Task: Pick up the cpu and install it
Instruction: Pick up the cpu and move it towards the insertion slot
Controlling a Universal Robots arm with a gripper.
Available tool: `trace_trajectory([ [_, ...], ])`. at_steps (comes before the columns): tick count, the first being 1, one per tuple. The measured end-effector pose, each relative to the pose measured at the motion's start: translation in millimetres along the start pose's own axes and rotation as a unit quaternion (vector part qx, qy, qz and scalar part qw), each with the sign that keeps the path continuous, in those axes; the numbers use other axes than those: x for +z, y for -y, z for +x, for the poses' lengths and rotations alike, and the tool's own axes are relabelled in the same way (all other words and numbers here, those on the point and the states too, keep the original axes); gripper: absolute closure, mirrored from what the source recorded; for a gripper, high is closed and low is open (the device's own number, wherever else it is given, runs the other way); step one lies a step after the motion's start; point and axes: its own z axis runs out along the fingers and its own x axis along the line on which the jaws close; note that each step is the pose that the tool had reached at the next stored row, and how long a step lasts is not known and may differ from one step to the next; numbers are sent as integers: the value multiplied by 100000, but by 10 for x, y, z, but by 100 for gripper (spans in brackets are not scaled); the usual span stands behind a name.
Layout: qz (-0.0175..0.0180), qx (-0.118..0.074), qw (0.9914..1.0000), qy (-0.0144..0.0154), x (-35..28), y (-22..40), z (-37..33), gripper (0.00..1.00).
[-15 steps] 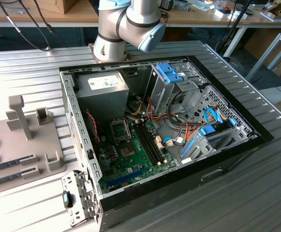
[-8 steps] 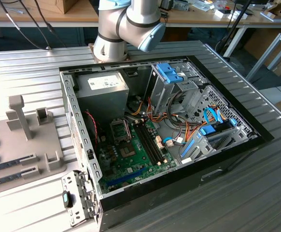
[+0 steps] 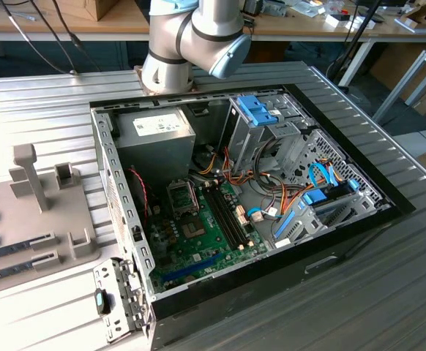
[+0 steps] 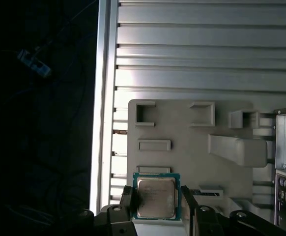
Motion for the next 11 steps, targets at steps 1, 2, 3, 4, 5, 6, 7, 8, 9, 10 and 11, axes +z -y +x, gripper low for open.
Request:
trace_trajectory([
  [1,-1,1,100000,1,-4,0,0,53],
  [2,0,3,100000,-2,-8,0,1,53],
  [3,0,0,100000,-1,-12,0,1,53],
  [4,-1,1,100000,1,-15,-1,1,53],
  [5,-1,1,100000,-2,-19,-1,1,53],
  [6,-2,1,100000,-1,-23,-1,1,53],
  [7,-2,2,100000,-1,-28,-1,1,53],
  [8,-3,1,100000,-1,-33,-1,2,53],
  [9,-1,2,100000,-3,-36,-1,2,53],
  [10,-3,1,100000,-2,-41,-2,2,53],
  [11,-4,2,100000,-1,-45,-2,2,53],
])
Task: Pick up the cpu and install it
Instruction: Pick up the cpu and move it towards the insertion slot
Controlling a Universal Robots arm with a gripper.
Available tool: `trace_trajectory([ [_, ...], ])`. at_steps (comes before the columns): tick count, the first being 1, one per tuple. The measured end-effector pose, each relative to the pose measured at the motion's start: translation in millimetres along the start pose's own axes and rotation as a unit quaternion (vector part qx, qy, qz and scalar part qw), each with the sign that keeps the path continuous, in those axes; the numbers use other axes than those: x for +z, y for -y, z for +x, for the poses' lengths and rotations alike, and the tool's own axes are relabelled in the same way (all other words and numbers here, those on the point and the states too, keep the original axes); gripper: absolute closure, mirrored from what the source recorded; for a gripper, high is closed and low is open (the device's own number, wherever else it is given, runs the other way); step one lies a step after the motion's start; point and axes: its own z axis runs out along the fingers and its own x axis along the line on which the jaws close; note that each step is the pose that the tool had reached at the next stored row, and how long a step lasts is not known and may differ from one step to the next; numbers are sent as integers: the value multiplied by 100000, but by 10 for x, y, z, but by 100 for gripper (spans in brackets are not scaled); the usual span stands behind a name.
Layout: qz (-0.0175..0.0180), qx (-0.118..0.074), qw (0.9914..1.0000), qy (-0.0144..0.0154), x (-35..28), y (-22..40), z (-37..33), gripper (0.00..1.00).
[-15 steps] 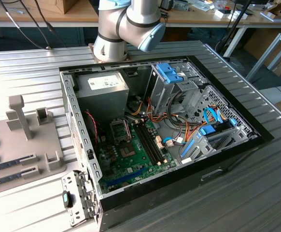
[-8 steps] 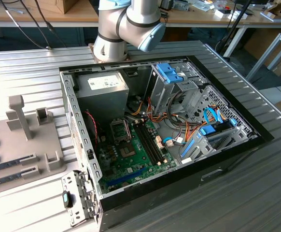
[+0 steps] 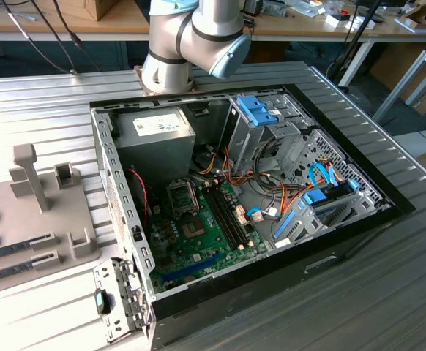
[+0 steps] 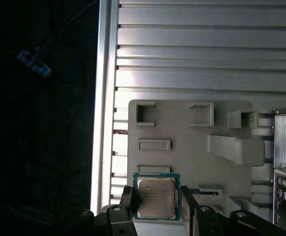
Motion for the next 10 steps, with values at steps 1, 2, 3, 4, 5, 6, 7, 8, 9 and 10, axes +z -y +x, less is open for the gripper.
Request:
trace_trajectory([
  [1,-1,1,100000,1,-5,0,0,53],
  [2,1,0,100000,-1,-9,0,0,53],
  [3,-1,-1,100000,-3,-16,-1,1,53],
  [4,0,0,100000,-2,-23,-1,1,53],
  [5,-1,-2,100000,-1,-27,-1,1,53],
  [6,-6,0,100000,0,-32,-1,2,53],
  [7,-6,-1,100000,0,-40,-2,2,53],
  [8,-7,-2,100000,-2,-50,-2,2,53],
  [9,-7,-1,100000,-3,-56,-2,3,53],
  [10,-6,-1,100000,-2,-62,-2,3,53],
])
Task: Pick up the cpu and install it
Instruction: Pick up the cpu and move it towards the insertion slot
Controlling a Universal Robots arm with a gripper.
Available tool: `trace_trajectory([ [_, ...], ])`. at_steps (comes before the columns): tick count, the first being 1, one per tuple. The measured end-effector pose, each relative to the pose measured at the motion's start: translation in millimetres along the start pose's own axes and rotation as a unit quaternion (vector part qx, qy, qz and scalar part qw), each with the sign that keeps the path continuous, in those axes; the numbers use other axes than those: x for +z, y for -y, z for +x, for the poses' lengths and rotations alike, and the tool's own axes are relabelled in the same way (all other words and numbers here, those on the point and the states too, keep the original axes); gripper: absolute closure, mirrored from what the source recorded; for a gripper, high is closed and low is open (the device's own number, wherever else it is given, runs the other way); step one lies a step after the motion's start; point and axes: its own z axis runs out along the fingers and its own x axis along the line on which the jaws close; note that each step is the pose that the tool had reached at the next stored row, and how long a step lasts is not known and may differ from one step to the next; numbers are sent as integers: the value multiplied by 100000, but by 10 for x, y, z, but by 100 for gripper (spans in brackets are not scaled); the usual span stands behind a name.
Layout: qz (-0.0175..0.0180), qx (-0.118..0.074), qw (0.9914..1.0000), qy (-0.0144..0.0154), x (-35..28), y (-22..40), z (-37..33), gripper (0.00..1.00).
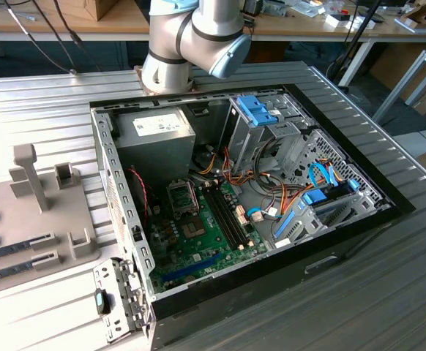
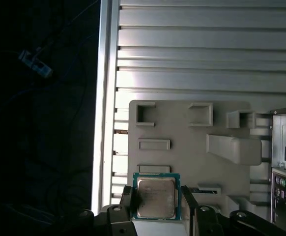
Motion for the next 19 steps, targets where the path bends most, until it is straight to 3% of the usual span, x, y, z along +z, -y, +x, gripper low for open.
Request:
trace_trajectory([
  [19,-2,1,100000,2,-140,-5,7,53],
])
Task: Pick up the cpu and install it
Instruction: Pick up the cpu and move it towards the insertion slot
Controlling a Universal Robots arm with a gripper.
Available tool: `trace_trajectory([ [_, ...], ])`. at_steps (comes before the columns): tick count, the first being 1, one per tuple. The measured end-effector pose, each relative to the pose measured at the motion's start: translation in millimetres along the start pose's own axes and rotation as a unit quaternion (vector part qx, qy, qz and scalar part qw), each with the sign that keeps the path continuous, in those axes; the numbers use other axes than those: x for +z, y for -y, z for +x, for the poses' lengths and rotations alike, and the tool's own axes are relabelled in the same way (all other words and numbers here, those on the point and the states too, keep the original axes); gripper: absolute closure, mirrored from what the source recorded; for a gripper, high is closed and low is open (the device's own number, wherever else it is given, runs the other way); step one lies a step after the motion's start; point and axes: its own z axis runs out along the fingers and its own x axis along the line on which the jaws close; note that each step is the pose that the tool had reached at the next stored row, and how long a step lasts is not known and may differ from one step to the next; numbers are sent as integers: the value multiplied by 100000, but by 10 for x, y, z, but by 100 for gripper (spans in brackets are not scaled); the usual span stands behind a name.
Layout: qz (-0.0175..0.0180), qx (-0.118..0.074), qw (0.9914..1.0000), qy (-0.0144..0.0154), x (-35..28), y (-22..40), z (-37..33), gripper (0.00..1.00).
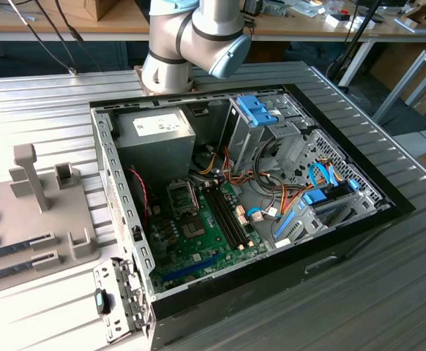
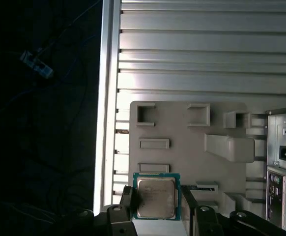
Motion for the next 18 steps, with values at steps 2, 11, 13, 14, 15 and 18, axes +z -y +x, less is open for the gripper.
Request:
trace_trajectory([
  [2,-2,1,100000,0,-11,0,1,53],
  [11,-3,-1,100000,4,-72,-3,4,53],
  [13,2,0,100000,-3,-85,-3,4,53],
  [14,1,2,100000,-3,-92,-3,4,53],
  [15,1,0,100000,-1,-96,-3,5,53],
  [18,-1,1,100000,0,-215,-8,10,53],
])
